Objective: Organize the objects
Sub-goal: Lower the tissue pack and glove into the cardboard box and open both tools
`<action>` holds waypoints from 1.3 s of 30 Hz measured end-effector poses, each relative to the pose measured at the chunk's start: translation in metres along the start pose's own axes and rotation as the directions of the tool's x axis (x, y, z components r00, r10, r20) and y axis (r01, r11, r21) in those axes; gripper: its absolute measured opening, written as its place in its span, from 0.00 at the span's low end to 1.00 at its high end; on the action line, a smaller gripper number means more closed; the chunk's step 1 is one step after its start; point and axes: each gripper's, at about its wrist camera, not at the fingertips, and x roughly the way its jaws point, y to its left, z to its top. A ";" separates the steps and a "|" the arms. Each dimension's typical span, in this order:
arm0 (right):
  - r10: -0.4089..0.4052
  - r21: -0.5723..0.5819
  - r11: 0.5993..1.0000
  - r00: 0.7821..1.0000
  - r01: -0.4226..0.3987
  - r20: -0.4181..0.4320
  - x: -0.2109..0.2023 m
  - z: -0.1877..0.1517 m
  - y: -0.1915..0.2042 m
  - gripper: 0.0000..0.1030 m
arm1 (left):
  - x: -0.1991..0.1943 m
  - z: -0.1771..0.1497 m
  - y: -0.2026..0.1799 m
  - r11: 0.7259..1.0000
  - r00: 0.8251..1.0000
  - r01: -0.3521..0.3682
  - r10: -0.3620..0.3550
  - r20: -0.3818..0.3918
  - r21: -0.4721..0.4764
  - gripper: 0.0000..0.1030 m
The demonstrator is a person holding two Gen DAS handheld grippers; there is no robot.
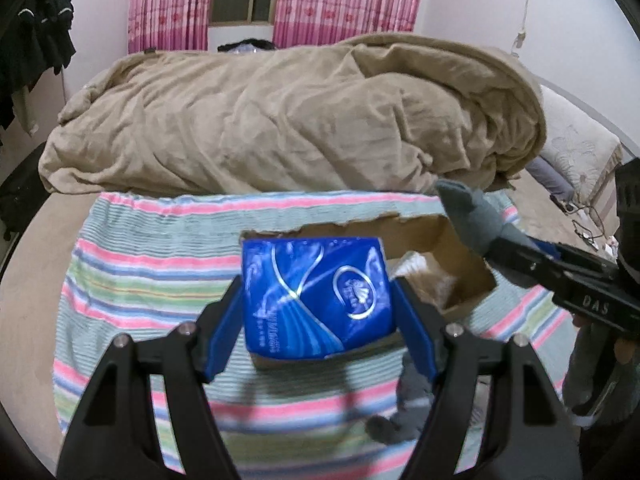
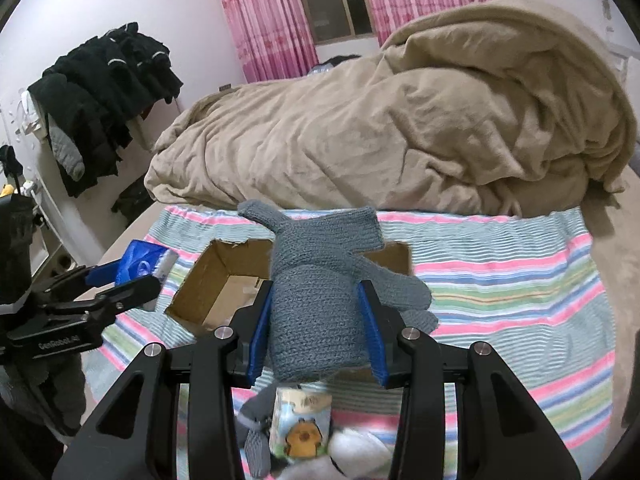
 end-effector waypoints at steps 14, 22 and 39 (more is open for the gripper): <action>0.030 -0.003 1.000 0.995 -0.030 -0.091 0.063 -0.003 0.019 0.42 | 0.064 -0.010 0.015 1.000 0.994 -0.002 0.001 -0.109 -0.009 0.71; 0.013 0.011 1.000 0.998 -0.012 -0.069 0.048 -0.006 0.019 0.50 | 0.046 -0.006 0.015 1.000 0.997 -0.012 0.011 -0.078 -0.016 0.85; -0.024 0.023 0.999 0.999 0.023 0.029 -0.058 -0.026 0.022 0.57 | -0.058 -0.020 -0.023 0.999 1.000 0.014 -0.015 0.028 0.043 0.85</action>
